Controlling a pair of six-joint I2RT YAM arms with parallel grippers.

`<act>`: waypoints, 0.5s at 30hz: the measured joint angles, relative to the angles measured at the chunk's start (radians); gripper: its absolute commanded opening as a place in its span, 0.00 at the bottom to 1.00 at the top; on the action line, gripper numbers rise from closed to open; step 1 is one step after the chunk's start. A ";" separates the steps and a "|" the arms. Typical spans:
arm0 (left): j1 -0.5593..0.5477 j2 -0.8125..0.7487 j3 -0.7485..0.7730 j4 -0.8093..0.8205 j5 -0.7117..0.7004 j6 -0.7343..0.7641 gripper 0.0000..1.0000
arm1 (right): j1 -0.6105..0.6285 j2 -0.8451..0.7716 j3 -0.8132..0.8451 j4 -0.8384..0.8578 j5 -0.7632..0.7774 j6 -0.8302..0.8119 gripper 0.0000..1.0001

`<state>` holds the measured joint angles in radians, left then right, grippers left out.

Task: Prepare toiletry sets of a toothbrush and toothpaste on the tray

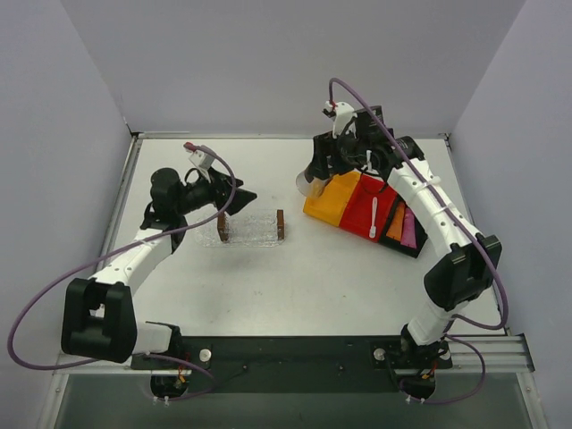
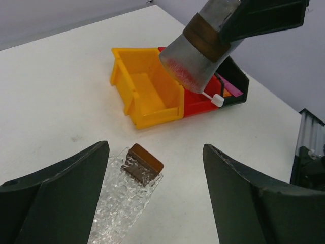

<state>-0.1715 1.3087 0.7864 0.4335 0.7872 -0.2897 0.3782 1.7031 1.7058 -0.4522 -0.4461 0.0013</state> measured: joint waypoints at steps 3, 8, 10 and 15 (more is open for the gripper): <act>-0.016 0.041 0.025 0.063 0.024 -0.087 0.85 | 0.025 -0.026 0.000 0.000 -0.029 0.015 0.00; -0.057 0.093 0.036 0.153 0.051 -0.195 0.85 | 0.063 -0.059 0.000 0.000 -0.063 0.031 0.00; -0.074 0.116 0.036 0.190 0.060 -0.245 0.85 | 0.069 -0.066 0.000 0.000 -0.075 0.036 0.00; -0.109 0.173 0.036 0.305 0.074 -0.386 0.84 | 0.076 -0.080 0.000 0.002 -0.107 0.052 0.00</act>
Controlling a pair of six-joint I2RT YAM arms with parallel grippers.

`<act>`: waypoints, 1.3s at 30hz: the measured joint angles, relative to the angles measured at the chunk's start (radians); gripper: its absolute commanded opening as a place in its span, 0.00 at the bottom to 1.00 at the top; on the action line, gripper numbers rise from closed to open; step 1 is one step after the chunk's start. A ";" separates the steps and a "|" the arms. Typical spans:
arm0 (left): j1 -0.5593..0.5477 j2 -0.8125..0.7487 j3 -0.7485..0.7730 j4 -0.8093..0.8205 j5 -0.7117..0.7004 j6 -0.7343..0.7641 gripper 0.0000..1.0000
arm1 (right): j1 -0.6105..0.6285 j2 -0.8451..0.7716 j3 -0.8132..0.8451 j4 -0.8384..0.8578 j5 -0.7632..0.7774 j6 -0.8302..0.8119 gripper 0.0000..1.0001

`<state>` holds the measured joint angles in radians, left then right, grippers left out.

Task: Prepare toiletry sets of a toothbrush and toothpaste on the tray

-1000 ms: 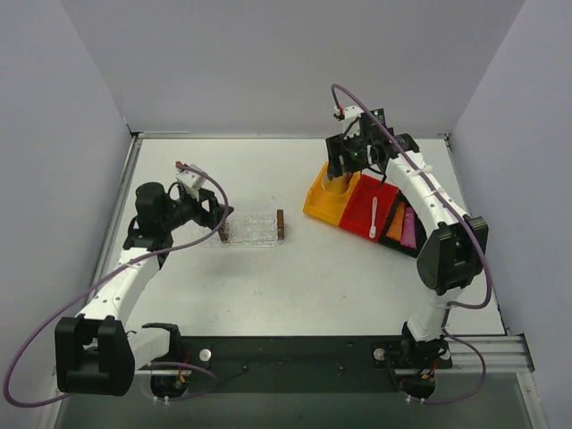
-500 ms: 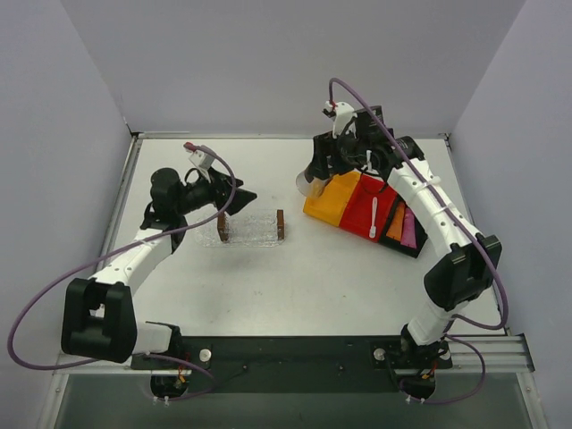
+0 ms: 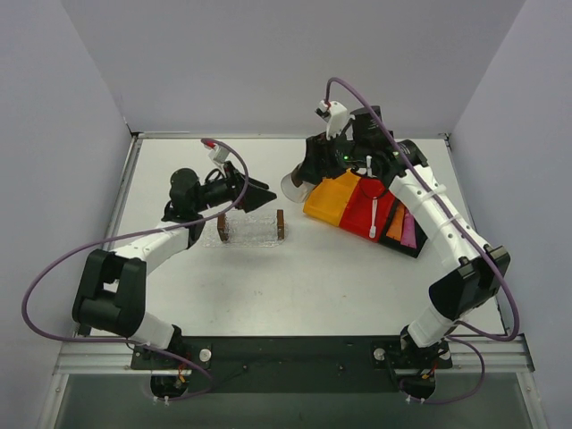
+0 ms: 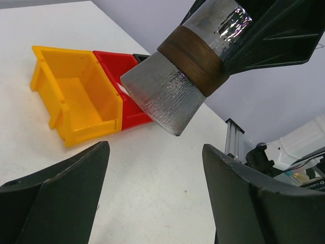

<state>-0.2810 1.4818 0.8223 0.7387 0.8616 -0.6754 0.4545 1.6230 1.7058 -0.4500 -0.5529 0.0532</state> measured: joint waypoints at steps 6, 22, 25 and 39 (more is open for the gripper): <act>-0.029 0.047 0.000 0.114 0.014 -0.129 0.80 | 0.001 -0.012 0.000 0.015 -0.037 0.018 0.00; -0.072 0.191 0.000 0.499 0.044 -0.462 0.68 | 0.005 -0.048 -0.055 0.071 -0.109 0.072 0.00; -0.075 0.200 0.000 0.527 0.044 -0.503 0.63 | 0.006 -0.048 -0.072 0.082 -0.113 0.079 0.00; -0.109 0.224 0.000 0.541 0.027 -0.655 0.35 | 0.010 -0.053 -0.121 0.134 -0.132 0.094 0.00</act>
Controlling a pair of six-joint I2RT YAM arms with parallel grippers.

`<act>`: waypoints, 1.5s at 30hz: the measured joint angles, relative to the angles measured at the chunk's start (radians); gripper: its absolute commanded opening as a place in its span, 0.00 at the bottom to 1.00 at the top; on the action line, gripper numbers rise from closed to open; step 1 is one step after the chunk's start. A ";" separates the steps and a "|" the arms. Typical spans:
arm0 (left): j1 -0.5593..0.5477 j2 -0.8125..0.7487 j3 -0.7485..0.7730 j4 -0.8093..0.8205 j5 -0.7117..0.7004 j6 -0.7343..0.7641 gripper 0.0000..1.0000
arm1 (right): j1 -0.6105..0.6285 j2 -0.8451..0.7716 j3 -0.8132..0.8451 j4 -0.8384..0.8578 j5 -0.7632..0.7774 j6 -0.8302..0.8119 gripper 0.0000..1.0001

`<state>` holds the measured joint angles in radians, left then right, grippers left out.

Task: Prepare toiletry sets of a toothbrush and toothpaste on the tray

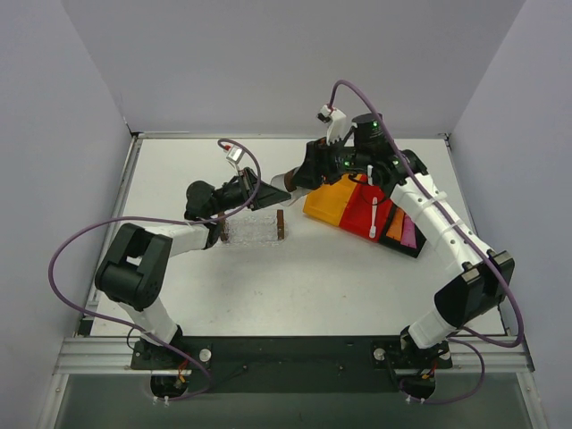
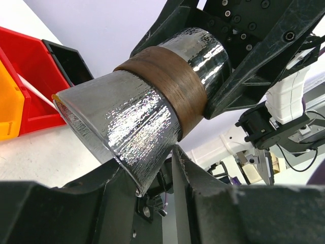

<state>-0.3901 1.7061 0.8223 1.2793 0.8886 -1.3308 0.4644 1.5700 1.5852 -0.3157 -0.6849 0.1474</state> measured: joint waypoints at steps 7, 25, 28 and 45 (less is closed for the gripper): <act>-0.002 0.000 0.000 0.027 0.003 -0.028 0.03 | -0.001 -0.013 -0.008 0.005 0.000 -0.001 0.00; 0.034 -0.009 -0.006 0.034 0.097 0.014 0.00 | 0.008 -0.034 -0.053 0.021 -0.004 0.001 0.58; 0.048 -0.026 -0.008 0.034 0.122 0.032 0.00 | 0.016 -0.037 -0.053 0.023 -0.008 0.002 0.62; 0.166 -0.090 -0.043 -0.035 0.174 0.148 0.00 | 0.012 -0.099 -0.053 0.034 -0.003 -0.018 0.86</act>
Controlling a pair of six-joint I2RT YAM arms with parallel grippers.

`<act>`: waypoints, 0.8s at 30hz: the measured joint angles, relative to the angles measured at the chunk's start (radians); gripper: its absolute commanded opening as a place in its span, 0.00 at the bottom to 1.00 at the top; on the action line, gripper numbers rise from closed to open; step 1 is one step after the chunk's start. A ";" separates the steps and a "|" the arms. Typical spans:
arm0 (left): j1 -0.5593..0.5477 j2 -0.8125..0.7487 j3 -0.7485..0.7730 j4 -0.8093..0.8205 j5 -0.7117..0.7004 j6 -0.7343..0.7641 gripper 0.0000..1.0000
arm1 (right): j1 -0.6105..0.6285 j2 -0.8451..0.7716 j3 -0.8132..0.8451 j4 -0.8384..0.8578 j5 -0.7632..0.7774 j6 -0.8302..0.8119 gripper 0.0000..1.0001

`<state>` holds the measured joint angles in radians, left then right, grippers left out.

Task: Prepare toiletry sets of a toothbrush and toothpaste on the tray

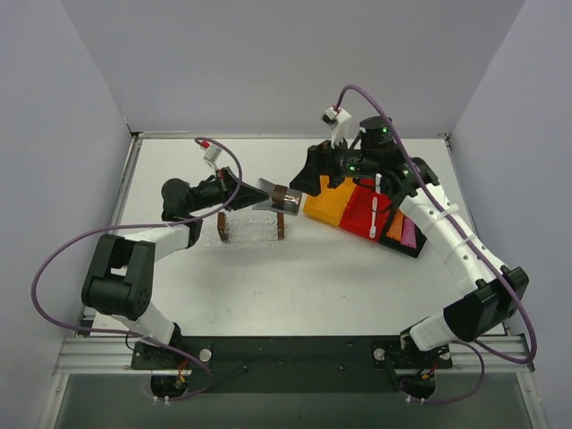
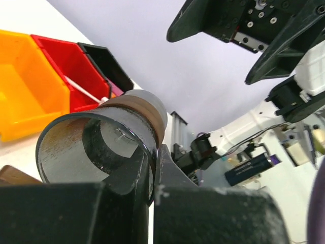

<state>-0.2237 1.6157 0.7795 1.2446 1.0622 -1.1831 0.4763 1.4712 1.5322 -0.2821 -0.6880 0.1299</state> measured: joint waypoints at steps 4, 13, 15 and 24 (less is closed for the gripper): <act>0.019 -0.032 0.000 -0.071 0.019 0.053 0.00 | -0.009 -0.005 -0.001 0.001 0.001 0.000 0.86; 0.103 -0.239 0.016 -0.518 0.024 0.404 0.00 | -0.019 -0.020 -0.020 0.001 0.003 -0.004 0.86; 0.113 -0.280 0.046 -0.666 0.023 0.516 0.00 | -0.019 -0.021 -0.020 0.002 0.003 -0.008 0.86; 0.170 -0.384 0.270 -1.358 -0.096 1.034 0.00 | -0.019 -0.037 -0.045 -0.015 0.029 -0.058 0.85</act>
<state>-0.0540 1.2316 1.0500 -0.1135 0.9661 -0.1490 0.4568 1.4338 1.4876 -0.2970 -0.6586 0.0723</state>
